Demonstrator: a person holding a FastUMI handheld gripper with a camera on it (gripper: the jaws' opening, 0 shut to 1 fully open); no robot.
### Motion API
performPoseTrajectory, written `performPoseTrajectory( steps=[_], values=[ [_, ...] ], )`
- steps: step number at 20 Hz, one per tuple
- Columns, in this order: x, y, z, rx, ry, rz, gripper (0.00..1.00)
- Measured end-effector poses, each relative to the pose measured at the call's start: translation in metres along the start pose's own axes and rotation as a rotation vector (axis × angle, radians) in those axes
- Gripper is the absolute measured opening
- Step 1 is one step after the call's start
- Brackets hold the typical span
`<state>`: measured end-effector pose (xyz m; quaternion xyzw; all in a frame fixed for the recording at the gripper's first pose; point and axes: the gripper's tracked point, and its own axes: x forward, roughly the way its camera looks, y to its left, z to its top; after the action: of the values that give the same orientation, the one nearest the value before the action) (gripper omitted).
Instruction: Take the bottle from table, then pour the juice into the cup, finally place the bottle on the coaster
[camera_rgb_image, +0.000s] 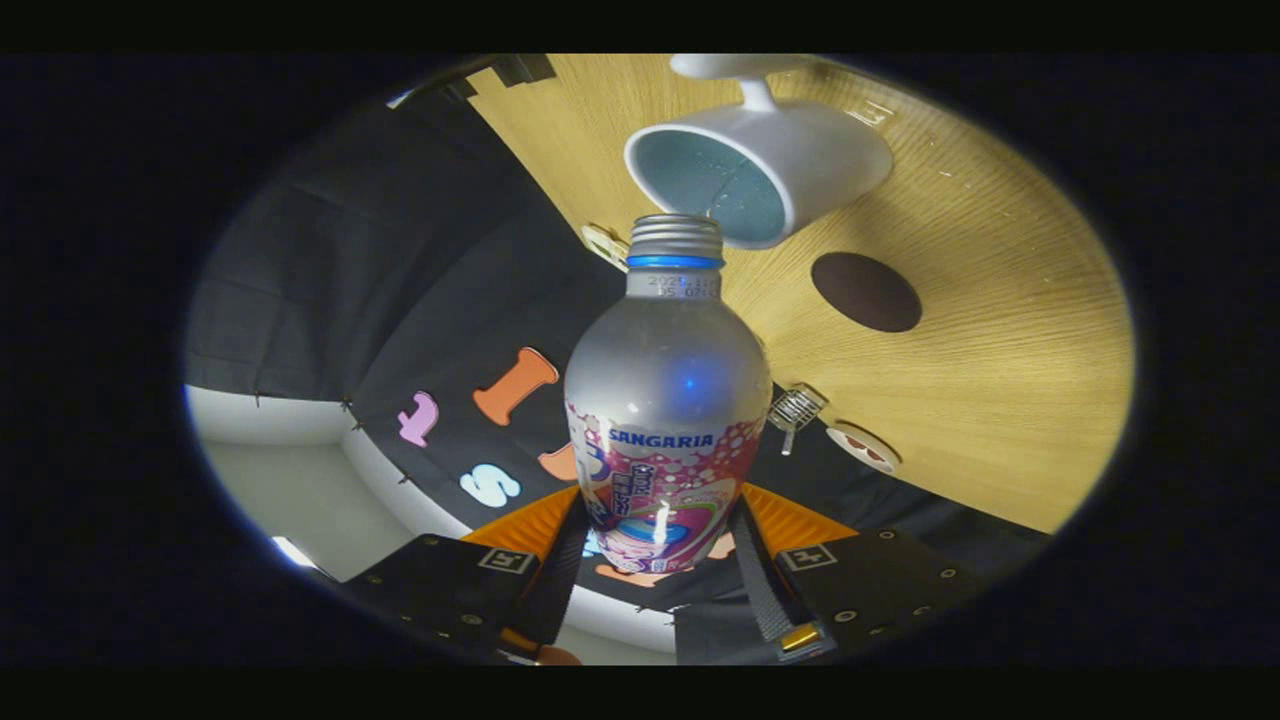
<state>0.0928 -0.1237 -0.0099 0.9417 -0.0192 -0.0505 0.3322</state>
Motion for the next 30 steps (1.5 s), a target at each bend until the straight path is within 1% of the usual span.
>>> performPoseTrajectory(
  steps=[1, 5, 10, 11, 14, 16, 19, 22, 24, 25, 27, 28, 30],
  values=[
    [-0.001, 0.004, 0.001, 0.014, -0.002, 0.016, 0.74],
    [0.000, 0.007, -0.001, 0.003, -0.008, 0.021, 0.74],
    [0.001, -0.012, -0.002, -0.158, -0.007, -0.041, 0.73],
    [0.002, -0.017, -0.005, -0.221, -0.001, -0.051, 0.73],
    [0.006, -0.038, -0.013, -0.461, 0.027, -0.092, 0.74],
    [0.010, -0.029, -0.021, -0.604, 0.068, -0.081, 0.74],
    [0.019, -0.031, -0.036, -0.883, 0.150, -0.078, 0.73],
    [0.029, -0.032, -0.043, -1.163, 0.201, -0.117, 0.74],
    [0.035, -0.033, -0.042, -1.337, 0.204, -0.140, 0.74],
    [0.036, -0.033, -0.042, -1.409, 0.214, -0.140, 0.74],
    [0.044, -0.031, -0.057, -1.492, 0.267, -0.082, 0.74],
    [0.050, -0.032, -0.055, -1.537, 0.265, -0.080, 0.74],
    [0.059, -0.044, -0.038, -1.669, 0.251, -0.113, 0.74]
  ],
)
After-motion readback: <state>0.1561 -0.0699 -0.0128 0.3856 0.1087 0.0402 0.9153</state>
